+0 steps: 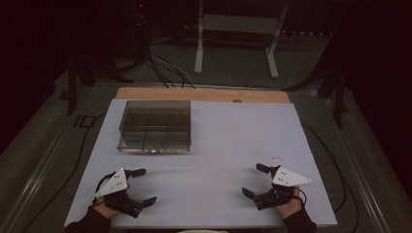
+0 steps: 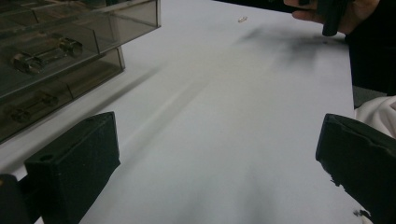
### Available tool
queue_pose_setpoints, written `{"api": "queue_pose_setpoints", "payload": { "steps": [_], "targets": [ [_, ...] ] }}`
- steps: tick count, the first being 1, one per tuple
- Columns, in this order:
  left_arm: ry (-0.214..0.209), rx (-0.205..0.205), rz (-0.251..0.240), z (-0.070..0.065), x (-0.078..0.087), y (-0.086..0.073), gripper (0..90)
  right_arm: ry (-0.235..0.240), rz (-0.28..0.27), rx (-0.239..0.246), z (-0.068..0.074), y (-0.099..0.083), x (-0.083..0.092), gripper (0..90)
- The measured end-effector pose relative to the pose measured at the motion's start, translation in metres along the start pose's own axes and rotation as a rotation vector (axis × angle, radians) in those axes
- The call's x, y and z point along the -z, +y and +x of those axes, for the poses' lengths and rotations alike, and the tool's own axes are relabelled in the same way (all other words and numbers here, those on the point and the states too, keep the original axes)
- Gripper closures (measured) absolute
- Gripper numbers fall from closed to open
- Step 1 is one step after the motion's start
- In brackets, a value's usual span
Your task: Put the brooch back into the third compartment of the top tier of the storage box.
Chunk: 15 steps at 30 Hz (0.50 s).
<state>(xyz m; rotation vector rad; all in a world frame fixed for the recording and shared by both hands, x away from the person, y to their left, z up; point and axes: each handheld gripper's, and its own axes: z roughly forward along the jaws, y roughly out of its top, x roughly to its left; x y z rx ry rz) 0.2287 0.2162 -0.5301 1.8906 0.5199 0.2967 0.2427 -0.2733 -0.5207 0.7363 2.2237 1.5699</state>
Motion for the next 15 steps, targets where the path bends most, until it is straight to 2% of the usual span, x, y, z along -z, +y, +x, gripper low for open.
{"api": "queue_pose_setpoints", "payload": {
  "steps": [7, 13, 15],
  "targets": [
    [-0.004, 0.005, 0.0, 0.0008, 0.0014, 0.0007, 0.6, -0.027, 0.014, 0.013, 0.0015, -0.0024, -0.0016, 0.0],
    [-0.001, 0.001, -0.006, -0.0005, 0.0029, 0.0012, 0.6, -0.009, 0.018, 0.004, 0.0002, -0.0028, -0.0016, 0.0],
    [-0.005, 0.005, -0.007, -0.0003, 0.0029, 0.0008, 0.6, -0.012, 0.04, -0.005, 0.0004, -0.0027, -0.0027, 0.0]
  ]
}}
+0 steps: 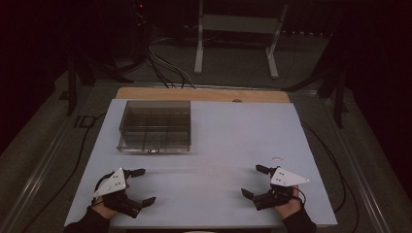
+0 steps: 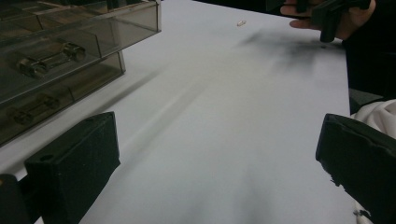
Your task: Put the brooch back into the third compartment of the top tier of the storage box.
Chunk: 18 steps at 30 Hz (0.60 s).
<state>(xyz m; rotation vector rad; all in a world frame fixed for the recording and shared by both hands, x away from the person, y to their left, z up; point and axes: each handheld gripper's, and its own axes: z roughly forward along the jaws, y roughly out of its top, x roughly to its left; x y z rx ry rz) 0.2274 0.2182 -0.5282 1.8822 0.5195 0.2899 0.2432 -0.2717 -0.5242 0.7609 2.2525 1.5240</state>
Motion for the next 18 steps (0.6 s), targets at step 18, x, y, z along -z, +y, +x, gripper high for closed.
{"api": "queue_pose_setpoints", "payload": {
  "steps": [18],
  "targets": [
    [-0.021, -0.01, -0.007, -0.004, 0.002, 0.0, 0.6, 0.089, 0.025, 0.03, 0.022, 0.02, -0.001, 0.0]
  ]
}}
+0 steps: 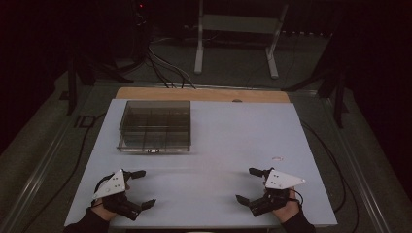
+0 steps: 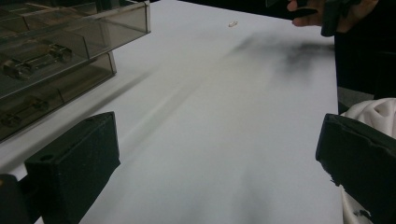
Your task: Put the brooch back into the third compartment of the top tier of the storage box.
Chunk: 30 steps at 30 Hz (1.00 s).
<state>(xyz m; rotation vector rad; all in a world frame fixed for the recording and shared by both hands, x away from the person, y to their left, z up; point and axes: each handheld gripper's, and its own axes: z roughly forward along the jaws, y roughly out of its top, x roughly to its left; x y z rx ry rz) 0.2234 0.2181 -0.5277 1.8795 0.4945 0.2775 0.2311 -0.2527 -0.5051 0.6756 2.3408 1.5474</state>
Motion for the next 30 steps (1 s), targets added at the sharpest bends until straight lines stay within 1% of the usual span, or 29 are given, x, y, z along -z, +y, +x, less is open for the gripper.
{"api": "queue_pose_setpoints", "payload": {
  "steps": [2, 5, 8, 14, 15, 17, 18, 20, 23, 25, 27, 30],
  "targets": [
    [0.003, -0.001, -0.005, 0.0, 0.0, 0.001, 0.6, 0.018, -0.014, -0.008, 0.001, 0.005, 0.001, 0.0],
    [0.003, -0.003, -0.001, 0.0, 0.0, 0.001, 0.6, 0.033, -0.031, -0.001, 0.001, 0.014, 0.002, 0.0],
    [0.004, -0.002, -0.004, 0.0, 0.0, 0.001, 0.6, 0.022, -0.04, 0.023, 0.001, 0.023, 0.005, 0.0],
    [0.003, -0.001, -0.007, 0.0, 0.0, 0.001, 0.6, 0.016, -0.055, 0.013, -0.007, 0.034, 0.008, 0.0],
    [0.002, -0.001, -0.006, 0.001, 0.0, 0.001, 0.6, 0.012, -0.057, 0.009, -0.011, 0.038, 0.009, 0.0],
    [0.001, -0.002, -0.005, 0.001, 0.0, 0.001, 0.6, 0.001, -0.055, 0.013, -0.014, 0.042, 0.01, 0.0],
    [0.001, -0.002, -0.006, 0.0, 0.0, 0.001, 0.6, -0.009, -0.055, 0.001, -0.017, 0.044, 0.011, 0.0],
    [0.002, -0.006, -0.006, 0.0, 0.001, 0.001, 0.6, -0.013, -0.068, -0.019, -0.023, 0.047, 0.013, 0.0],
    [0.003, -0.005, -0.009, 0.0, 0.001, 0.001, 0.6, -0.047, -0.062, -0.022, -0.03, 0.049, 0.016, 0.0],
    [0.005, -0.001, -0.012, 0.0, 0.002, 0.001, 0.6, -0.057, -0.064, -0.033, -0.035, 0.049, 0.018, 0.0],
    [0.004, 0.0, -0.014, 0.0, 0.002, 0.002, 0.6, -0.081, -0.053, -0.038, -0.042, 0.05, 0.022, 0.0],
    [0.004, 0.001, -0.015, 0.001, 0.002, 0.002, 0.6, -0.104, -0.06, -0.062, -0.052, 0.05, 0.029, 0.0]
  ]
}}
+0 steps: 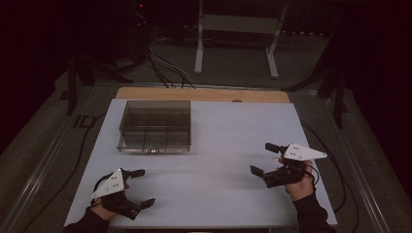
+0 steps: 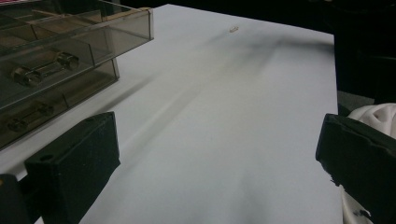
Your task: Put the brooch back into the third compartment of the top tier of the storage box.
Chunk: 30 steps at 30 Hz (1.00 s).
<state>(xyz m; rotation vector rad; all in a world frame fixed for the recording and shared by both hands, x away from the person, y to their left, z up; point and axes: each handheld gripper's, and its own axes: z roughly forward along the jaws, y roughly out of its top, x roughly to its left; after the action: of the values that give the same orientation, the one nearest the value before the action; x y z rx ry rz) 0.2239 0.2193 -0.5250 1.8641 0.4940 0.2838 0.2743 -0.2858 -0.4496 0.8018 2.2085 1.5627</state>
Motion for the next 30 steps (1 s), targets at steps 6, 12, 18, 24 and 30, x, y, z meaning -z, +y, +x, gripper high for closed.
{"api": "queue_pose_setpoints", "payload": {
  "steps": [6, 12, 18, 24, 30],
  "targets": [
    [0.001, 0.002, -0.002, 0.0, 0.0, 0.0, 0.6, -0.066, -0.018, -0.024, -0.017, 0.0, 0.012, 0.0],
    [0.0, 0.003, -0.003, 0.0, 0.001, 0.0, 0.6, -0.113, -0.014, -0.046, -0.032, -0.008, 0.015, 0.0],
    [0.0, 0.002, -0.005, 0.0, 0.001, 0.0, 0.6, -0.181, 0.012, -0.044, -0.05, -0.021, 0.014, 0.0],
    [0.001, 0.002, -0.008, 0.0, 0.001, 0.0, 0.6, -0.206, 0.055, -0.089, -0.067, -0.03, 0.014, 0.0],
    [0.001, 0.003, -0.011, 0.0, 0.002, 0.0, 0.6, -0.223, 0.119, -0.121, -0.077, -0.039, 0.011, 0.0]
  ]
}}
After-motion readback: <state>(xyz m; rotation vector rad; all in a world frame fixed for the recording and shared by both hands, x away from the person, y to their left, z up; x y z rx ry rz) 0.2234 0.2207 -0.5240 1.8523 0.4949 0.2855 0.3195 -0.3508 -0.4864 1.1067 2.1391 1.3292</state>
